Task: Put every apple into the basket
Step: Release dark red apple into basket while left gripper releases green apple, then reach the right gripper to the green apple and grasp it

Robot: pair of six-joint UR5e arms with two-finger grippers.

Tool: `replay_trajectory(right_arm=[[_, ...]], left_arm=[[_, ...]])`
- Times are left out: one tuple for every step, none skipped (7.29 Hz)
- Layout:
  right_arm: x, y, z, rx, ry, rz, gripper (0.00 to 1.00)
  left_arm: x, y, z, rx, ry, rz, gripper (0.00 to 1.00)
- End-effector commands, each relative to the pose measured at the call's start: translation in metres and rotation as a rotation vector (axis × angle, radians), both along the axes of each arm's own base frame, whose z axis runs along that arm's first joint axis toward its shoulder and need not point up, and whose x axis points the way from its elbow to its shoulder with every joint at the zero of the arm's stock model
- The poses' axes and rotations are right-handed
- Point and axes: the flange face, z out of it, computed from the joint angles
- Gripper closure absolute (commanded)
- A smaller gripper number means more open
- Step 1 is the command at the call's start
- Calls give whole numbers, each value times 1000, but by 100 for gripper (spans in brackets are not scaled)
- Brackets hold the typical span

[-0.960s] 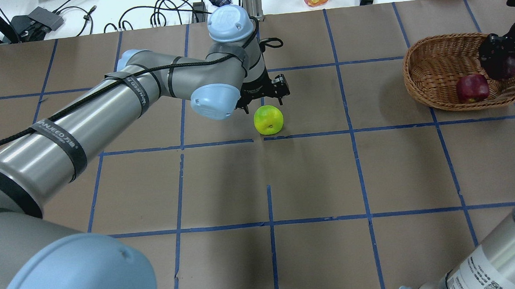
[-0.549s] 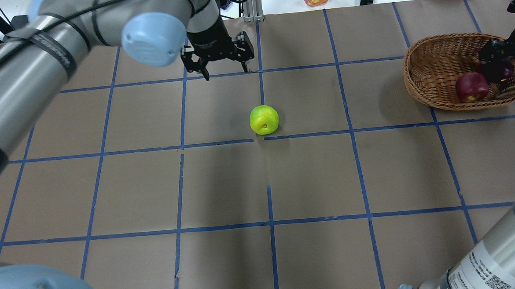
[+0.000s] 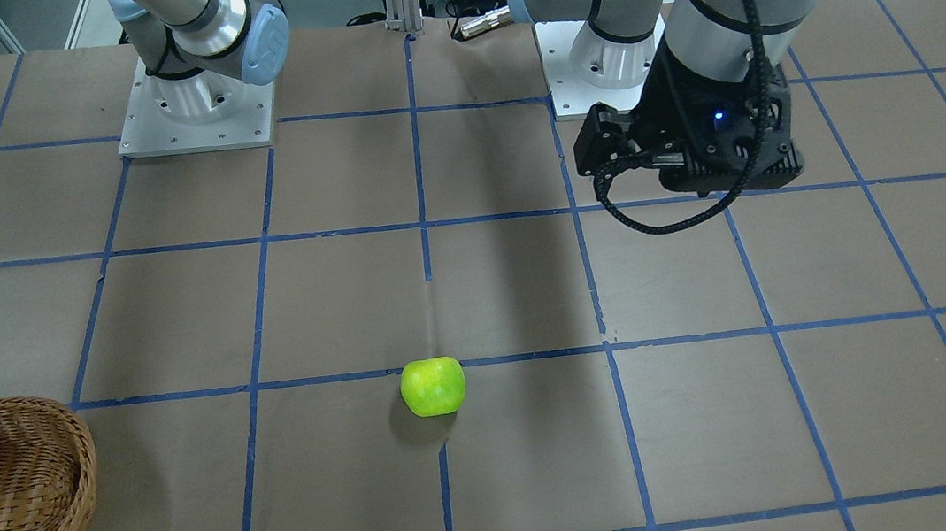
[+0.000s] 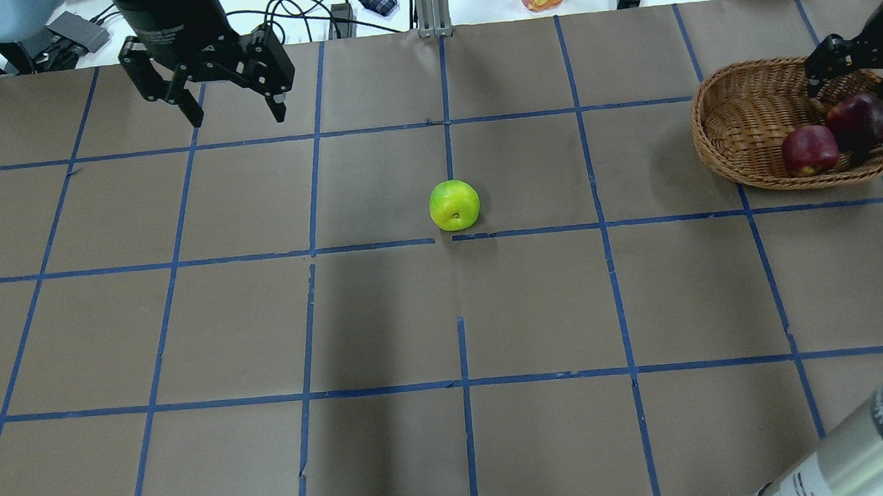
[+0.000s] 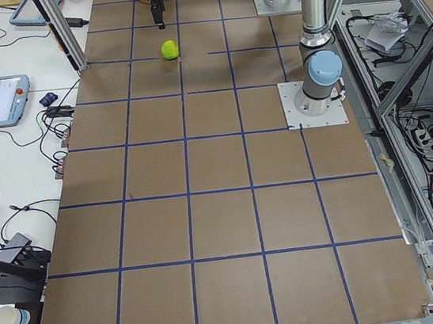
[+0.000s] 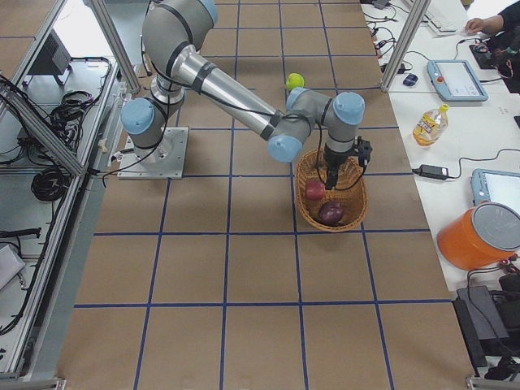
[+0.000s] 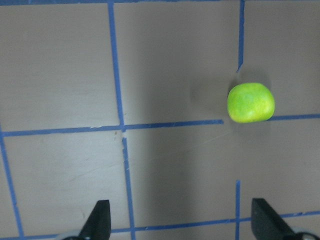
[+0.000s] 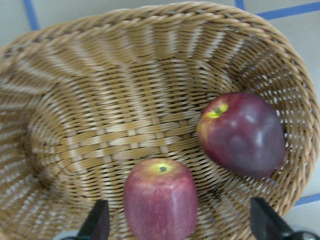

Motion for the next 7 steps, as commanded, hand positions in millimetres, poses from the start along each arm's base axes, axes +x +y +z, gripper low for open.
replay_trajectory(right_arm=[[140,-6,27,-6,-69,6,0],[214,-5,21,1,-133,-12,0],[290,-1,11,16,-183,-36,0],[349,10,3,45,-239,-36,0],[393,18,-23,108,-322,-54,0],[431,16,-40,59,-330,-38,0],[448,18,-51,49,-331,-15,0]], left_arm=[[23,23,-3,18,-26,-6,0],[35,30,-6,19,-16,9,0],[42,35,-10,17,-17,14,0],[45,35,-9,-11,-20,40,0],[43,38,-8,-19,-19,39,0],[42,40,-11,-27,-19,38,0],[41,43,-15,-21,-20,59,0]])
